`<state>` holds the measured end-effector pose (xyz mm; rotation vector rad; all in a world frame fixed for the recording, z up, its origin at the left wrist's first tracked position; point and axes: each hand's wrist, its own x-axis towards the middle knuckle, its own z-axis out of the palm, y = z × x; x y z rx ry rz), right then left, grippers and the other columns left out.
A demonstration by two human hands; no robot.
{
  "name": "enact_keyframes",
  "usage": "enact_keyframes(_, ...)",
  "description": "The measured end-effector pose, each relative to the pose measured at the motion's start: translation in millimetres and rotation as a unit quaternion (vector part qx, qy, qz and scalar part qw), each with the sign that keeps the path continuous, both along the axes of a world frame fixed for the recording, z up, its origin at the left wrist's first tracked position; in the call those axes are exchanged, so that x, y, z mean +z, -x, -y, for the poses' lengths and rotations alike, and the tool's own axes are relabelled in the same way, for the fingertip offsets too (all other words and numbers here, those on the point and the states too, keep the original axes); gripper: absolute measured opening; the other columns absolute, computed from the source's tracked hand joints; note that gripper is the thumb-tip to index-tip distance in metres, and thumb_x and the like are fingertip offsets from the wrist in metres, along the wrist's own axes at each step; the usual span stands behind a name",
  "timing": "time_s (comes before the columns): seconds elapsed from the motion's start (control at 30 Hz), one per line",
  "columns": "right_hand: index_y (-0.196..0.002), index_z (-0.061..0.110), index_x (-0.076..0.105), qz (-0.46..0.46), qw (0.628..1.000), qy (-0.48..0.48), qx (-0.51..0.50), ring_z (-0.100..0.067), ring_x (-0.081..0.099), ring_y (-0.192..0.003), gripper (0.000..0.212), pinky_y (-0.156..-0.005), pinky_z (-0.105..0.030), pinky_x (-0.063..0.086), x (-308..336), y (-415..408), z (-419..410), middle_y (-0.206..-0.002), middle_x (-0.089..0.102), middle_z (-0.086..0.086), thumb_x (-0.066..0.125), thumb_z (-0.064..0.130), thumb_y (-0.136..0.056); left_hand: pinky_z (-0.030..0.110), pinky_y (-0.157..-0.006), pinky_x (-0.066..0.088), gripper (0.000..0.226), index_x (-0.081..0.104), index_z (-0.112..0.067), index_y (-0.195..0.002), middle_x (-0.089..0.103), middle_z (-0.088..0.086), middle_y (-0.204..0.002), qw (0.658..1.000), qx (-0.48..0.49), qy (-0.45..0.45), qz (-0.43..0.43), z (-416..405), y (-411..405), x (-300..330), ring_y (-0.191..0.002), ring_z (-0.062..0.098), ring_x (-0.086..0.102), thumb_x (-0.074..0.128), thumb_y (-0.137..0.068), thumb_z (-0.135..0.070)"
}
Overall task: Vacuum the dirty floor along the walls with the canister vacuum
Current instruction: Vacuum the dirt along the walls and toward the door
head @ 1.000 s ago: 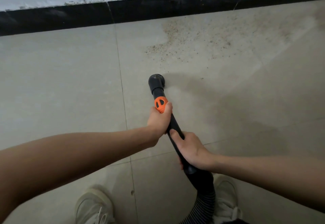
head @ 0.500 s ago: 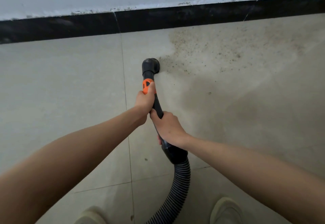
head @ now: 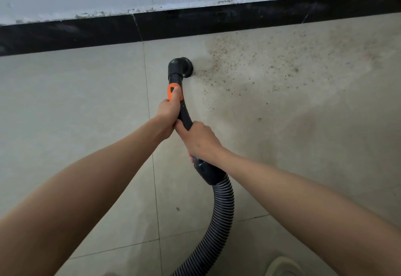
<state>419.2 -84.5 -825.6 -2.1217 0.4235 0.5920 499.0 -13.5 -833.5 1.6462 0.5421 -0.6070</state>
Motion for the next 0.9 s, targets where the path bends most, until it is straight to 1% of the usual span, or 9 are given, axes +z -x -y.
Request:
enact_keyframes(0.1, -0.081, 0.01, 0.054, -0.015, 1.0, 0.0, 0.001, -0.025, 0.062, -0.047, 0.055, -0.062, -0.037, 0.058, -1.2, 21.0, 5.2, -0.055, 0.062, -0.007, 0.034, 0.059, -0.094, 0.027, -0.07, 0.048, 0.051, 0.051, -0.007, -0.109, 0.055, 0.005, -0.087, 1.0, -0.022, 0.01, -0.012, 0.0, 17.2, -4.0, -0.079, 0.017, 0.056, 0.04, -0.093, -0.054)
enact_keyframes(0.17, -0.085, 0.01, 0.053, -0.025, 1.0, 0.006, -0.004, -0.029, 0.064, -0.053, 0.056, -0.065, -0.041, 0.059, -3.8, 39.2, 8.2, -0.06, 0.062, -0.008, 0.035, 0.062, -0.093, 0.028, -0.071, 0.049, 0.052, 0.051, -0.007, -0.11, 0.056, 0.006, -0.089, 0.999, -0.035, 0.024, -0.023, 0.3, 34.0, -8.2, -0.081, 0.018, 0.057, 0.041, -0.093, -0.055)
enact_keyframes(0.23, -0.089, 0.01, 0.053, -0.032, 0.999, 0.017, -0.009, -0.032, 0.064, -0.06, 0.056, -0.067, -0.044, 0.059, -5.5, 55.4, 10.1, -0.065, 0.062, -0.009, 0.036, 0.064, -0.092, 0.029, -0.076, 0.049, 0.052, 0.051, -0.008, -0.111, 0.057, 0.006, -0.092, 0.999, -0.04, 0.027, -0.026, 2.1, 50.5, -10.9, -0.084, 0.019, 0.058, 0.04, -0.093, -0.056)
enact_keyframes(0.33, -0.091, 0.01, 0.053, -0.042, 0.999, 0.024, -0.014, -0.032, 0.06, -0.058, 0.056, -0.068, -0.043, 0.058, -2.7, 72.8, 13.9, -0.066, 0.061, -0.009, 0.035, 0.063, -0.093, 0.032, -0.081, 0.049, 0.054, 0.052, -0.008, -0.114, 0.057, 0.005, -0.09, 0.999, -0.039, 0.023, -0.025, 7.6, 67.9, -9.9, -0.086, 0.02, 0.058, 0.04, -0.093, -0.056)
enact_keyframes(0.5, -0.092, 0.013, 0.052, -0.064, 0.998, 0.017, -0.009, -0.028, 0.06, -0.055, 0.053, -0.068, -0.043, 0.058, 8.8, 105.4, 19.9, -0.067, 0.062, -0.007, 0.034, 0.063, -0.092, 0.035, -0.083, 0.049, 0.053, 0.052, -0.008, -0.113, 0.057, 0.006, -0.089, 0.999, -0.036, 0.008, -0.037, 12.4, 99.6, -8.4, -0.087, 0.021, 0.058, 0.038, -0.093, -0.055)
enact_keyframes(0.63, -0.091, 0.015, 0.051, -0.075, 0.997, 0.029, -0.011, -0.03, 0.065, -0.064, 0.053, -0.067, -0.042, 0.058, 13.8, 132.6, 23.9, -0.068, 0.062, -0.006, 0.034, 0.066, -0.091, 0.038, -0.089, 0.05, 0.051, 0.051, -0.009, -0.112, 0.058, 0.007, -0.092, 0.997, -0.05, 0.007, -0.053, 14.2, 126.0, -8.3, -0.091, 0.022, 0.059, 0.037, -0.094, -0.055)
enact_keyframes(0.77, -0.091, 0.015, 0.052, -0.082, 0.996, 0.041, -0.023, -0.032, 0.066, -0.07, 0.055, -0.07, -0.042, 0.057, 16.8, 143.2, 26.8, -0.068, 0.061, -0.005, 0.033, 0.067, -0.089, 0.034, -0.084, 0.049, 0.049, 0.051, -0.009, -0.111, 0.057, 0.007, -0.09, 0.996, -0.062, 0.018, -0.065, 18.5, 134.7, -5.7, -0.088, 0.021, 0.058, 0.036, -0.095, -0.052)
enact_keyframes(0.83, -0.088, 0.016, 0.052, -0.081, 0.996, 0.038, -0.027, -0.032, 0.066, -0.069, 0.055, -0.072, -0.042, 0.057, 16.3, 136.9, 27.1, -0.067, 0.061, -0.005, 0.033, 0.068, -0.087, 0.033, -0.081, 0.048, 0.048, 0.052, -0.008, -0.109, 0.057, 0.006, -0.089, 0.996, -0.059, 0.022, -0.064, 21.3, 128.3, -4.9, -0.086, 0.02, 0.058, 0.037, -0.095, -0.052)
enact_keyframes(0.9, -0.084, 0.016, 0.052, -0.077, 0.996, 0.028, -0.032, -0.032, 0.065, -0.065, 0.055, -0.07, -0.042, 0.057, 13.0, 121.0, 26.8, -0.065, 0.061, -0.006, 0.034, 0.068, -0.085, 0.032, -0.078, 0.048, 0.046, 0.053, -0.01, -0.102, 0.056, 0.006, -0.087, 0.997, -0.05, 0.016, -0.05, 24.0, 114.8, -4.5, -0.082, 0.019, 0.057, 0.039, -0.094, -0.052)
